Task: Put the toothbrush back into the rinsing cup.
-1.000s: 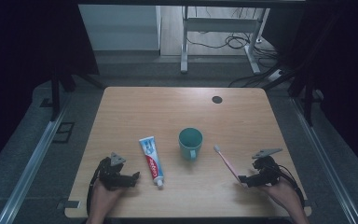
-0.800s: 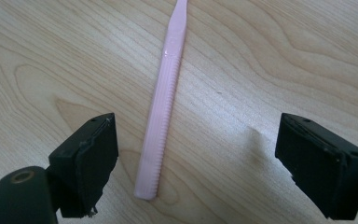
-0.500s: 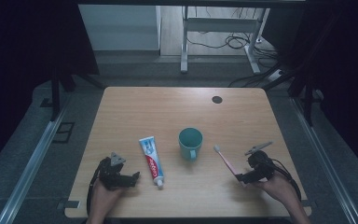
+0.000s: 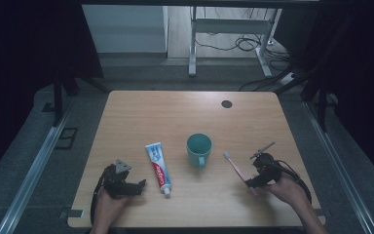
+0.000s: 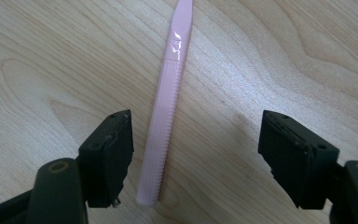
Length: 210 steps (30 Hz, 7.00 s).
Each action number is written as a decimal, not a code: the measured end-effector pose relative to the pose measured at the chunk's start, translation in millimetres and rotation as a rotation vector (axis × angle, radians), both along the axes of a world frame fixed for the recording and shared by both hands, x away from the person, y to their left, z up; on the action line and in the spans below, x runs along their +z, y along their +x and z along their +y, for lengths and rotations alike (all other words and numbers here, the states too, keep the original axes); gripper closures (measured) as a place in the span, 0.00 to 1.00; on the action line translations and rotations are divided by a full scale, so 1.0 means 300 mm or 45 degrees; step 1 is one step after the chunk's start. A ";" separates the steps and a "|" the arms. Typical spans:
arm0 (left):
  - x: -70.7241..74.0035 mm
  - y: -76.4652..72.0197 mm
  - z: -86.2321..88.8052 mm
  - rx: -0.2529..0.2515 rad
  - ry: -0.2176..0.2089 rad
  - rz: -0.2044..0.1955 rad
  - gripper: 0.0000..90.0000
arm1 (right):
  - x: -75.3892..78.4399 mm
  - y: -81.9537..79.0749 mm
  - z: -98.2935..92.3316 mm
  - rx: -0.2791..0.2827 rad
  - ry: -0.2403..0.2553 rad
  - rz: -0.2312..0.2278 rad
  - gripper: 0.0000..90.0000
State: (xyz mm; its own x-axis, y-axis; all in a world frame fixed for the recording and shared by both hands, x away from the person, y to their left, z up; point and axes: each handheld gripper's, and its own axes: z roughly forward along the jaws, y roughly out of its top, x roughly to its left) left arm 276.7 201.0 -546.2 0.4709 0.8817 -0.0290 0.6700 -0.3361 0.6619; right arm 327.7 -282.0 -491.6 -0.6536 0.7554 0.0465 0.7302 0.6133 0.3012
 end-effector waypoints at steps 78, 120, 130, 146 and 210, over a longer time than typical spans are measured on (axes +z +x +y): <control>0.000 0.000 0.000 0.000 0.000 0.001 0.00 | -0.026 0.184 0.220 0.008 -0.271 0.287 0.85; 0.000 0.000 0.000 0.000 0.000 0.001 0.00 | 0.090 0.152 0.168 0.009 -0.084 0.148 0.88; 0.000 0.000 0.000 0.000 -0.001 0.000 0.00 | 0.119 0.133 0.144 0.016 0.008 0.082 0.88; 0.000 0.000 0.000 0.000 0.000 0.001 0.00 | 0.164 0.101 0.118 0.046 0.187 -0.086 0.88; -0.001 0.001 0.000 0.001 -0.003 -0.005 0.00 | 0.188 0.044 0.141 0.050 0.759 -0.763 0.88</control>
State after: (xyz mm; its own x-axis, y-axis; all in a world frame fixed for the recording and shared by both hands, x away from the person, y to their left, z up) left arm 276.9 200.9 -546.4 0.4705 0.8819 -0.0291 0.6677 -0.3343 0.6651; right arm 341.0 -239.8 -435.4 -0.7201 0.6907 0.0671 0.3255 0.2508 0.9117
